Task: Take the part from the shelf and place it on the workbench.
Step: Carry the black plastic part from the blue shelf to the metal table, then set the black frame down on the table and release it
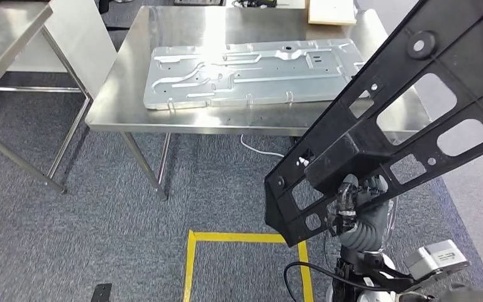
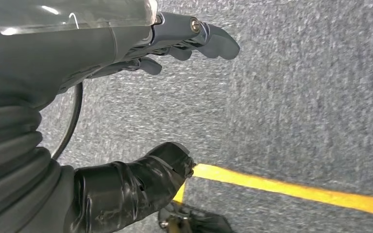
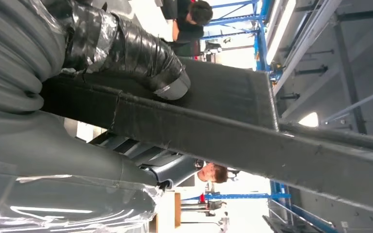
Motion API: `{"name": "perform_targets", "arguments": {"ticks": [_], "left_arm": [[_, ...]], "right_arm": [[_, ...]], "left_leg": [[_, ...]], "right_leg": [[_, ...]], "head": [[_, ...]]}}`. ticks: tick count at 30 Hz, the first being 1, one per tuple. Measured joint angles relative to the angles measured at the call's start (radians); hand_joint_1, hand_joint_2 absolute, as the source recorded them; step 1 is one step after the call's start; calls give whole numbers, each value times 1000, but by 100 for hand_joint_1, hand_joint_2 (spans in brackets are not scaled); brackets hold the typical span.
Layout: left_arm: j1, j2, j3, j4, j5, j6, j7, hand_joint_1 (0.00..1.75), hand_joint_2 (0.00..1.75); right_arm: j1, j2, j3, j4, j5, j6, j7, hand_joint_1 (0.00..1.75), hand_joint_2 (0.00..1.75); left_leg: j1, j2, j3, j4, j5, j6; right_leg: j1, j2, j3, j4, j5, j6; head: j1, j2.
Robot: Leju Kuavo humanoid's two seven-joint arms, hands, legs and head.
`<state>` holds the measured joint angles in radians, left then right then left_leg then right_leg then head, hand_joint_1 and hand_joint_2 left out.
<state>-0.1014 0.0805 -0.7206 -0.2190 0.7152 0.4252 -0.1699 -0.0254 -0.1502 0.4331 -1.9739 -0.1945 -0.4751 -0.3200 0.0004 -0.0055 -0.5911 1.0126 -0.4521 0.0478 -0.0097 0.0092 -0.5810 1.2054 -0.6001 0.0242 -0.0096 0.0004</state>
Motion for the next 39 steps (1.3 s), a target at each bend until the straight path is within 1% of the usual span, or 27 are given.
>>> {"name": "perform_targets", "arguments": {"ticks": [1, 2, 3, 4, 6, 7, 8, 11, 13, 16, 17, 18, 19, 21, 23, 25, 27, 28, 29, 31, 32, 33, 34, 36, 37, 38, 39], "left_arm": [[-1, 0, 0, 0, 1, 0, 0, 0, 175], [0, 0, 0, 0, 2, 0, 0, 0, 175], [2, -1, 0, 0, 2, 0, 0, 0, 175], [3, -3, 0, 0, 3, 0, 1, 0, 175], [3, -6, 0, 0, 4, 0, -1, 0, 175], [2, -6, 0, 0, 4, 0, -1, 0, 175], [1, -7, 0, 0, 5, 0, -2, 0, 175], [-2, -8, 0, 0, 6, 0, -2, 0, 175], [-4, -10, 0, 0, 6, 0, -2, 0, 175], [-5, -11, 0, 0, 6, 0, -2, 0, 175], [-3, -11, 0, 0, 6, 0, -1, 0, 175], [-1, -12, 0, 0, 6, 0, -1, 0, 175], [0, -13, 0, 0, 6, 0, 0, 0, 175], [1, -13, 0, 0, 4, 0, 0, 0, 175], [0, -12, 0, 1, 3, -1, 0, 0, 175], [-1, -13, 0, 1, 3, -2, 1, 0, 175], [0, -14, 0, 1, 3, -2, 1, 0, 175], [0, -15, 0, 1, 3, -3, 2, 0, 175], [-1, -16, 0, 1, 2, -3, 2, 0, 175], [-3, -17, 0, 1, 2, -3, 0, 0, 175], [-3, -17, 0, 1, 2, -3, 0, 0, 175], [-2, -18, 0, 1, 1, -3, -1, 0, 175], [0, -20, 0, 1, 1, -3, -2, 0, 175], [1, -23, 0, 1, 1, -3, -2, 0, 175], [1, -25, 0, 1, 2, -2, -2, 0, 175], [0, -26, 0, 1, 2, -1, -1, 0, 175], [0, -26, 0, 2, 3, 0, 1, 0, 175]], "right_arm": [[3, 0, 0, 0, 0, -1, 1, 175, 175], [6, -1, 0, 0, 0, -2, 2, 175, 175], [8, -2, 0, 0, 0, -3, 3, 175, 175], [8, -2, 0, 0, 0, -3, 4, 175, 175], [9, -4, 0, 0, 0, -4, 4, 175, 175], [10, -4, 0, 1, 0, -4, 4, 175, 175], [12, -5, 0, 1, 0, -4, 5, 175, 175], [15, -6, 0, -1, 0, -2, 6, 175, 175], [15, -6, 0, -3, 0, -1, 6, 175, 175], [15, -6, 0, -5, 0, 0, 6, 175, 175], [15, -6, 0, -5, 0, 0, 6, 175, 175], [15, -6, 0, -5, 0, 0, 7, 175, 175], [15, -6, 0, -5, -1, 1, 8, 175, 175], [14, -6, 0, -5, -1, 4, 10, 175, 175], [10, -6, 0, -3, -1, 9, 14, 175, 175], [7, -6, 0, -2, -1, 13, 19, 175, 175], [2, -7, 0, 0, 0, 17, 24, 175, 175], [-1, -7, 0, 0, 1, 19, 26, 175, 175], [-4, -8, 0, 1, 2, 21, 27, 175, 175], [-6, -8, 0, 2, 4, 24, 28, 175, 175], [-6, -8, 0, 3, 5, 25, 28, 175, 175], [-5, -8, 0, 4, 6, 26, 29, 175, 175], [-6, -9, 0, 4, 7, 26, 29, 175, 175], [-6, -9, 0, 4, 11, 26, 29, 175, 175], [-7, -10, 0, 5, 15, 26, 30, 175, 175], [-7, -12, 0, 5, 21, 26, 32, 175, 175], [-8, -13, 0, 5, 28, 26, 34, 175, 175]], "left_leg": [[0, -1, 7, 0, -7, 1], [1, -1, 17, 0, -16, 1], [1, -2, 28, 1, -26, -1], [2, -3, 41, 2, -37, -3], [5, -4, 68, 7, -61, -14], [5, -6, 75, 11, -72, -21], [4, -6, 77, 14, -81, -29], [3, -5, 79, 22, -91, -43], [5, -2, 53, 76, -97, -51], [8, 0, -58, 241, -146, -63], [8, 0, -90, 273, -156, -65], [8, 0, -109, 276, -149, -63], [8, 0, -112, 248, -120, -60], [2, 0, -84, 132, -26, -43], [-8, 0, -62, 50, 6, -25], [-15, -1, -52, 25, -4, -13], [-9, -1, -25, 2, 8, -7], [-5, 0, -10, -4, 7, -4], [-2, 0, 2, -9, 6, -1], [-2, -1, 15, -10, -3, 4], [-2, -1, 21, -10, -10, 4], [-1, -2, 29, -9, -17, 3], [-1, -4, 39, -9, -26, 1], [2, -6, 59, -4, -46, -7], [3, -8, 66, 1, -56, -14], [2, -10, 68, 5, -64, -22], [2, -11, 69, 10, -71, -29]], "right_leg": [[-2, 0, -41, 48, -21, 4], [-5, 0, -72, 74, -32, 7], [-7, -1, -90, 71, -27, 9], [-10, -1, -92, 38, 2, 11], [-12, -3, -78, -67, 101, 14], [-11, -4, -72, -107, 134, 9], [-9, -5, -71, -127, 156, 3], [-6, -3, -65, -134, 158, -23], [-8, -3, -49, -142, 152, -36], [-8, -5, -26, -150, 136, -45], [-7, -4, -18, -150, 130, -46], [-5, -2, -9, -150, 122, -46], [-3, -1, 2, -150, 114, -46], [0, 0, 24, -152, 98, -45], [0, 1, 35, -156, 87, -38], [1, 2, 46, -155, 85, -27], [2, 0, 54, -145, 79, -16], [2, 0, 48, -124, 69, -12], [1, -1, 27, -84, 51, -9], [-2, -2, -43, 26, 7, -1], [-4, -2, -77, 68, -7, 3], [-7, -2, -99, 82, -7, 7], [-9, -3, -105, 62, 16, 9], [-13, -4, -83, -45, 105, 10], [-11, -5, -72, -97, 134, 8], [-9, -6, -64, -127, 154, 3], [-6, -6, -63, -139, 157, -5]], "head": [[0, 0], [0, 0], [0, 0], [0, 0], [0, 0], [1, 0], [2, 0], [1, 0], [-2, 0], [-4, 0], [-4, 0], [-4, 0], [-5, 0], [-4, 0], [-4, 0], [-6, 0], [-7, 0], [-6, 0], [-6, 0], [-5, 0], [-5, 0], [-5, 0], [-6, 0], [-5, 0], [-5, 0], [-5, 0], [-6, 0]]}}
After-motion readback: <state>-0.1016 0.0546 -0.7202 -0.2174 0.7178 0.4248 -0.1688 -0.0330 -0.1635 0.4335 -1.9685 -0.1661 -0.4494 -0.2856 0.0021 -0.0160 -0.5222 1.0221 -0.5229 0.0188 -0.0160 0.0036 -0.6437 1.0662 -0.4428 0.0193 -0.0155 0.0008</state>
